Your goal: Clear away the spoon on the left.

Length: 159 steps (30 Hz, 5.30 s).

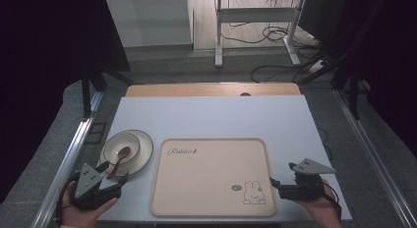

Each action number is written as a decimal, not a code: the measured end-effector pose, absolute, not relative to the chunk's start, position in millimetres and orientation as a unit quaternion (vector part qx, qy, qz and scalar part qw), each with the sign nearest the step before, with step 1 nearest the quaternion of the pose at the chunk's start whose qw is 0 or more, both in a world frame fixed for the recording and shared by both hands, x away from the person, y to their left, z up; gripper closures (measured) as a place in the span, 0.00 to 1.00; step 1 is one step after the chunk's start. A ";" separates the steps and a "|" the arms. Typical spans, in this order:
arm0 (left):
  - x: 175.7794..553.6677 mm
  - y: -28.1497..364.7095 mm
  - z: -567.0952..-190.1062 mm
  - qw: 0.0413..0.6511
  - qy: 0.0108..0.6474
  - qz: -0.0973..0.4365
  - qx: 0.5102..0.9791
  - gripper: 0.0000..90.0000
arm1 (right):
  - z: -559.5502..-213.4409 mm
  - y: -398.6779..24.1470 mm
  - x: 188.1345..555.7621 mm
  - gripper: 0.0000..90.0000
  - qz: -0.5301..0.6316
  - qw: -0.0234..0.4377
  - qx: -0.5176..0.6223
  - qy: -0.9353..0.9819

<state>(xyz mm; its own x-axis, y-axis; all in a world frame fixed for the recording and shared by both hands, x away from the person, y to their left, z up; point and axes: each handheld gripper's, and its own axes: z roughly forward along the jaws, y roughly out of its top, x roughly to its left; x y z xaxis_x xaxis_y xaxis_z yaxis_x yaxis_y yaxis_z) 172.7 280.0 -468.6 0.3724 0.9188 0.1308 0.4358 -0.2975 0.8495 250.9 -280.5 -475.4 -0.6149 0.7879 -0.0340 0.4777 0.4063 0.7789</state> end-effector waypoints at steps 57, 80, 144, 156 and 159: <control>179.5 291.4 -485.2 0.316 0.467 0.345 0.750 0.90 | -476.7 -279.7 251.3 0.17 0.377 0.201 0.386 0.818; 178.0 294.2 -481.7 0.323 0.476 0.348 0.740 0.94 | -475.9 -280.0 250.9 0.17 0.379 0.204 0.386 0.816; 162.7 278.7 -458.2 0.407 0.440 0.367 0.711 0.94 | -476.7 -279.4 251.0 0.17 0.376 0.208 0.384 0.817; 162.4 275.7 -456.5 0.420 0.436 0.359 0.710 0.94 | -476.8 -279.2 251.0 0.17 0.376 0.208 0.383 0.818; 162.3 274.3 -455.6 0.421 0.434 0.359 0.711 0.94 | -476.9 -279.2 251.1 0.17 0.376 0.209 0.383 0.818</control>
<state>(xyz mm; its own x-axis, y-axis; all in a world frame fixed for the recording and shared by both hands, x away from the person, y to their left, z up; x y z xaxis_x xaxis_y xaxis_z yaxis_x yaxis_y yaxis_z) 162.3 274.3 -455.6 0.3653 0.9194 0.1456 0.3147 -0.2691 0.9102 251.1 -279.2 -476.9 -0.6191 0.7835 -0.0530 0.4704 0.4240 0.7740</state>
